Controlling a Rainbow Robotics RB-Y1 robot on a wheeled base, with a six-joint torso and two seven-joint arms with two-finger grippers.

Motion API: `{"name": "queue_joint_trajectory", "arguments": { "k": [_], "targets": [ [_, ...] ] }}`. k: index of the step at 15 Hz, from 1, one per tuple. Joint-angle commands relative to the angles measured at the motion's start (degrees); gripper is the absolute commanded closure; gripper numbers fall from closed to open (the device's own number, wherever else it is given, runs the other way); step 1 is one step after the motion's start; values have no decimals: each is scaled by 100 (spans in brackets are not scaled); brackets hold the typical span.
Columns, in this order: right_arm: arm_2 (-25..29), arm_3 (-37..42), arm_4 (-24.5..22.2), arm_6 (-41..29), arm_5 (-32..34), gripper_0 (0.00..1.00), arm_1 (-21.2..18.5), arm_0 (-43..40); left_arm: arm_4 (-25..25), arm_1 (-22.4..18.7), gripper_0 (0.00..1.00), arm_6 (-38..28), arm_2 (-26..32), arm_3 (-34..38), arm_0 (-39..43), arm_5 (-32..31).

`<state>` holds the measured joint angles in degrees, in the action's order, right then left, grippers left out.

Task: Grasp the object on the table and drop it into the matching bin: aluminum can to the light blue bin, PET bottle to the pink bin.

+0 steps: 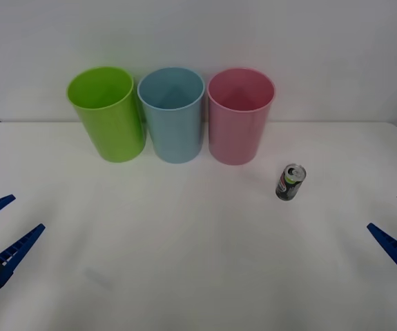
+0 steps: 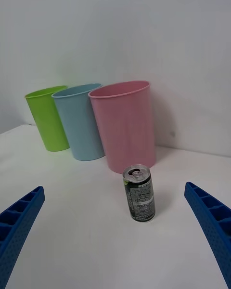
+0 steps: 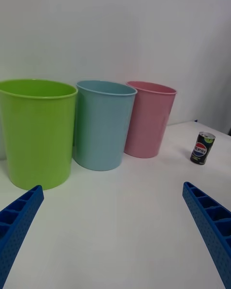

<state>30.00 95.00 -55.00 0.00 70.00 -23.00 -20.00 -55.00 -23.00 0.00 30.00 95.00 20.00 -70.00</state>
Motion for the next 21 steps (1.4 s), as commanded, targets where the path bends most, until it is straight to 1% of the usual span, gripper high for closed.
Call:
{"name": "queue_joint_trajectory", "arguments": {
  "k": [1, 2, 12, 17, 20, 21],
  "targets": [
    [0, 0, 0, 0, 0, 0, 0, 0, 0, 0, 0, 0, 0, 0, 0, 0],
    [-38, -113, -54, 9, 5, 0, 138, -74, 0, 0, 0, 0, 0, 0, 0, 0],
    [-170, -131, -125, 176, -162, 0, 94, -101, 0, 0, 0, 0, 0, 0, 0, 0],
    [-363, -333, -221, 519, -285, 0, 94, -101, 0, 0, 0, 0, 0, 0, 0, 0],
    [-521, -447, -257, 1099, -514, 0, 94, -101, 0, 0, 0, 0, 0, 0, 0, 0],
    [-583, -500, -265, 1107, -549, 0, 94, -92, 0, 0, 0, 0, 0, 0, 0, 0]
  ]
}}
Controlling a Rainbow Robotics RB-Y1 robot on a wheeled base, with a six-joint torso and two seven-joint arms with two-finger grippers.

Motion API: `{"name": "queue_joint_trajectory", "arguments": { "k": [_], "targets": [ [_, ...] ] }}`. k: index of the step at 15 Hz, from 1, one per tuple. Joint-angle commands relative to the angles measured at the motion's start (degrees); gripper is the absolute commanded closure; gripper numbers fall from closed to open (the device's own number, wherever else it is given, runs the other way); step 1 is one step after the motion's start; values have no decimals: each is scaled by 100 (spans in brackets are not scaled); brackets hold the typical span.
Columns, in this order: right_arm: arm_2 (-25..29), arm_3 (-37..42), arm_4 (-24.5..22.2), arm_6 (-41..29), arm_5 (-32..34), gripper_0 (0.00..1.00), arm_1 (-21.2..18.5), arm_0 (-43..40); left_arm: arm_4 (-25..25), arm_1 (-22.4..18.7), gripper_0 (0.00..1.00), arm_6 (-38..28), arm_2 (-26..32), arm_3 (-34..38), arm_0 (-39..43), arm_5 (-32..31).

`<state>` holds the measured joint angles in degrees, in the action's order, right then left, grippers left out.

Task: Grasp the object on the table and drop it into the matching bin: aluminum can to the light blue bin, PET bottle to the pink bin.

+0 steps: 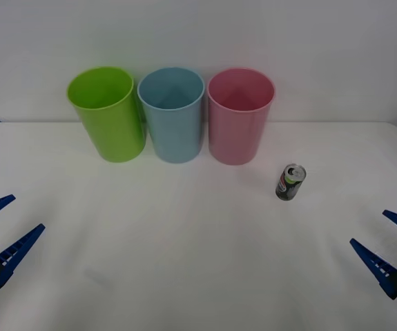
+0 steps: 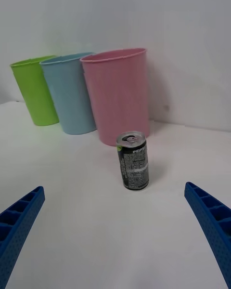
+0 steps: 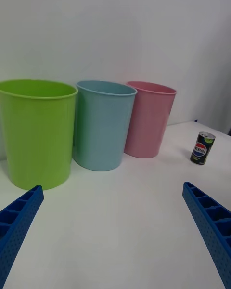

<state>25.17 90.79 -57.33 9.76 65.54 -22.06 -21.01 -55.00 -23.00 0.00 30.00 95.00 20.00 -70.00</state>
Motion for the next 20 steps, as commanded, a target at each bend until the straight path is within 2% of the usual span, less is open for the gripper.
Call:
{"name": "queue_joint_trajectory", "arguments": {
  "k": [1, 6, 12, 20],
  "targets": [
    [-188, -140, -42, 149, -155, 0, 0, 35, 0, 0, 0, 0, 0, 0, 0, 0],
    [-593, -430, -50, 254, -542, 0, 0, 237, 0, 0, 0, 0, 0, 0, 0, 0],
    [-883, -1177, -112, 369, -656, 0, 18, 914, 0, 0, 0, 0, 0, 0, 0, 0],
    [-1313, -1837, -112, 597, -1192, 0, 123, 1652, 0, 0, 0, 0, 0, 0, 0, 0]
  ]
}}
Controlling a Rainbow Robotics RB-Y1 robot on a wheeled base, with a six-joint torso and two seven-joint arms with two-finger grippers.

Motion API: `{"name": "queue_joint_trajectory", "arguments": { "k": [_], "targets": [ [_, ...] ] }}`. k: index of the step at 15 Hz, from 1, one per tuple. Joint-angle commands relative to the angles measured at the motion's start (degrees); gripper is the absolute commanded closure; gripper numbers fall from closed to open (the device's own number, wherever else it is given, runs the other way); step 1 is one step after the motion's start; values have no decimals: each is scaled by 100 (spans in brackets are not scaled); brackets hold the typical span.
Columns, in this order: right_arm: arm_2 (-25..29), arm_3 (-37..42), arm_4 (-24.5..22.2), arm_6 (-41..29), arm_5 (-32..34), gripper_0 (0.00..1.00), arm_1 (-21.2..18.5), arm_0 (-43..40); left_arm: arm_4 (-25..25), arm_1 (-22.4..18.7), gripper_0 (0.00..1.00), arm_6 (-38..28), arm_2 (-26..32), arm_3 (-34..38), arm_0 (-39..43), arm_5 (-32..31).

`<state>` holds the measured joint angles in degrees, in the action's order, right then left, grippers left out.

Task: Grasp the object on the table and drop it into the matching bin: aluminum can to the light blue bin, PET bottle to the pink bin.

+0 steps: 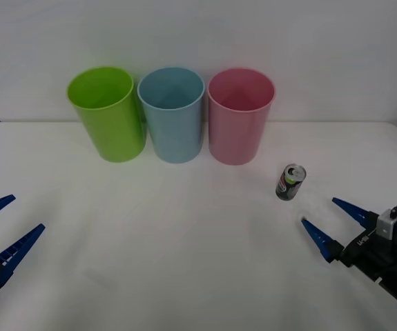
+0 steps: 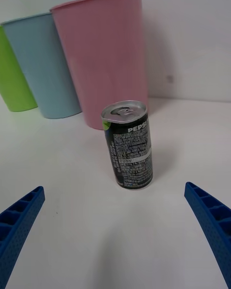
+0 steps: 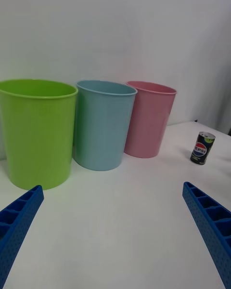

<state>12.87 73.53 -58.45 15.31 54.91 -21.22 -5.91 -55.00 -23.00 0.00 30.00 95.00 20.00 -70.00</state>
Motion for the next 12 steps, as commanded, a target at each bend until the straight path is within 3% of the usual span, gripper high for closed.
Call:
{"name": "queue_joint_trajectory", "arguments": {
  "k": [1, 8, 12],
  "targets": [
    [-162, -111, 0, 59, -271, 0, 66, 186, 0, 0, 0, 0, 0, 0, 0, 0],
    [-540, -129, 0, 183, -1009, 0, 162, 476, 0, 0, 0, 0, 0, 0, 0, 0],
    [-611, -858, -9, 323, -1026, 0, 171, 1013, 0, 0, 0, 0, 0, 0, 0, 0]
  ]
}}
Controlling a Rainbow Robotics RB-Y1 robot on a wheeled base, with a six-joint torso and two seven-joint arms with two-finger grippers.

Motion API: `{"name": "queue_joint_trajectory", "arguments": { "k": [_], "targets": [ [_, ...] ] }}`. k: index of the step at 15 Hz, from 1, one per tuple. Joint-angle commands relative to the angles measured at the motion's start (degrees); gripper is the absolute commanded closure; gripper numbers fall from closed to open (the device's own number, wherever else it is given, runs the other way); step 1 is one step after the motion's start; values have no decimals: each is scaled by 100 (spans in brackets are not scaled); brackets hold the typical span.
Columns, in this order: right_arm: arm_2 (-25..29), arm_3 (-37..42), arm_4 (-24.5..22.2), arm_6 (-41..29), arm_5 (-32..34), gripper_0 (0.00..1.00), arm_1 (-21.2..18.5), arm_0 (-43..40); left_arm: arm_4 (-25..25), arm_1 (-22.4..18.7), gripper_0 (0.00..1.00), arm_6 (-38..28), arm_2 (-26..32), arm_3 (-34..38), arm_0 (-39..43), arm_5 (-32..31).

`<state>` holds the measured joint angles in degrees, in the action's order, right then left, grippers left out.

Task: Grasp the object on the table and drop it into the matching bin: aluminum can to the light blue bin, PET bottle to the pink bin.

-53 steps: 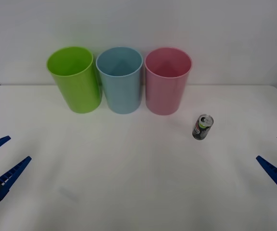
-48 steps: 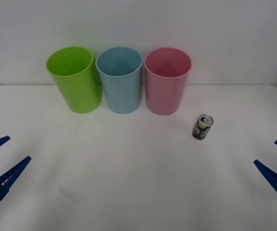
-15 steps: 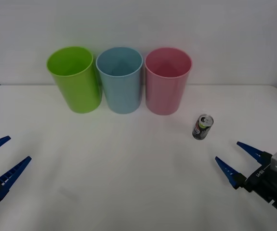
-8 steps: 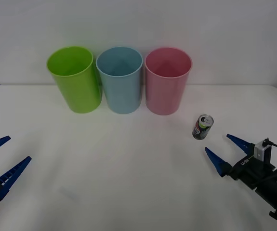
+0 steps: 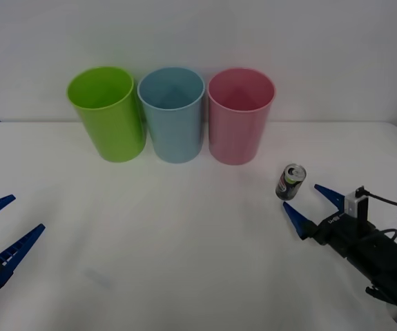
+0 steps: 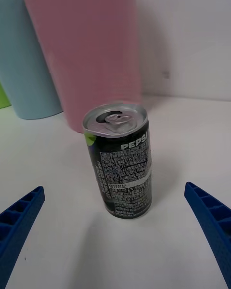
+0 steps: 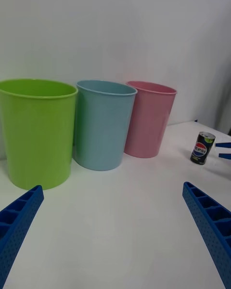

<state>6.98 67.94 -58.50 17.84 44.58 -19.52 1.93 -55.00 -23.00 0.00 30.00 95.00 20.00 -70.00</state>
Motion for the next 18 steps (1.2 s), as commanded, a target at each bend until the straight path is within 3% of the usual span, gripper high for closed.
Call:
{"name": "queue_joint_trajectory", "arguments": {
  "k": [1, 18],
  "targets": [
    [-30, -369, 5, 97, -11, 0, 18, 299, 0, 0, 0, 0, 0, 0, 0, 0],
    [-153, -1169, -109, 448, -688, 0, 396, 1231, 0, 0, 0, 0, 0, 0, 0, 0]
  ]
}}
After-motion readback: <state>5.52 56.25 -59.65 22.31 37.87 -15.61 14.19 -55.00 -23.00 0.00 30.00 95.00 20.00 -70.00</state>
